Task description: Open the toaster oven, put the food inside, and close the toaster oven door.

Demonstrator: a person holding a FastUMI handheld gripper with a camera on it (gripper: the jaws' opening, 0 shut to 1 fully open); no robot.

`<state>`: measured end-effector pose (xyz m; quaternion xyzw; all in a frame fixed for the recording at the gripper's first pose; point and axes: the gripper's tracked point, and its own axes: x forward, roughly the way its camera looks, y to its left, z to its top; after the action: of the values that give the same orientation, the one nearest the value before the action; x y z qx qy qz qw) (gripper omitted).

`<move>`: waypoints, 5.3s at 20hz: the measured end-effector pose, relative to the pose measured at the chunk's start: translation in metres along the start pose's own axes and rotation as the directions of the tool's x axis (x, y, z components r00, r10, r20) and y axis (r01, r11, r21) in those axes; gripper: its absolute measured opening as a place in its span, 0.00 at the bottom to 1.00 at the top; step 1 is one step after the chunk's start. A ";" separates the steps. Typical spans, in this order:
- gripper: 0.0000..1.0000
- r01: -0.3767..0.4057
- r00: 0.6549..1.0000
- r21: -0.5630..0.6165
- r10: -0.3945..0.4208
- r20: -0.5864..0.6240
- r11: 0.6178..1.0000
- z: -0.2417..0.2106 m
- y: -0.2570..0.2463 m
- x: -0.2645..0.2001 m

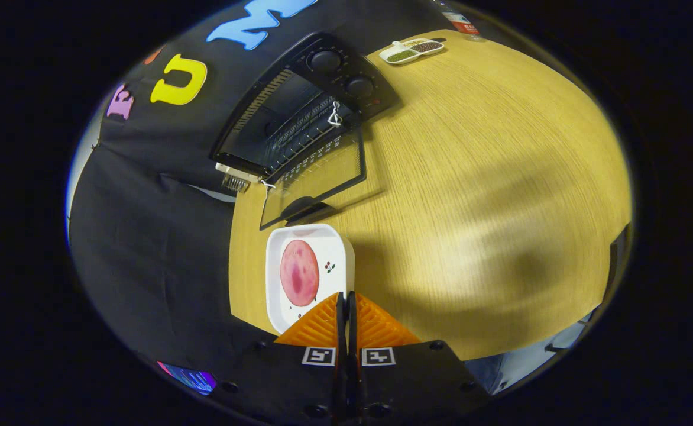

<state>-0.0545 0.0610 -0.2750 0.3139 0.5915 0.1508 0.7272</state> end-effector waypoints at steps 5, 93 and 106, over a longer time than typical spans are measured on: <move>0.02 -0.027 0.993 0.088 0.016 0.121 0.996 0.000 0.034 0.018; 0.98 0.333 0.876 -0.226 -0.212 0.433 0.915 0.050 0.091 0.115; 0.98 0.499 0.846 -0.313 -0.375 0.379 0.808 0.052 0.055 0.143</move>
<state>0.0396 0.1728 -0.3438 0.0315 0.4878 0.0456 0.8712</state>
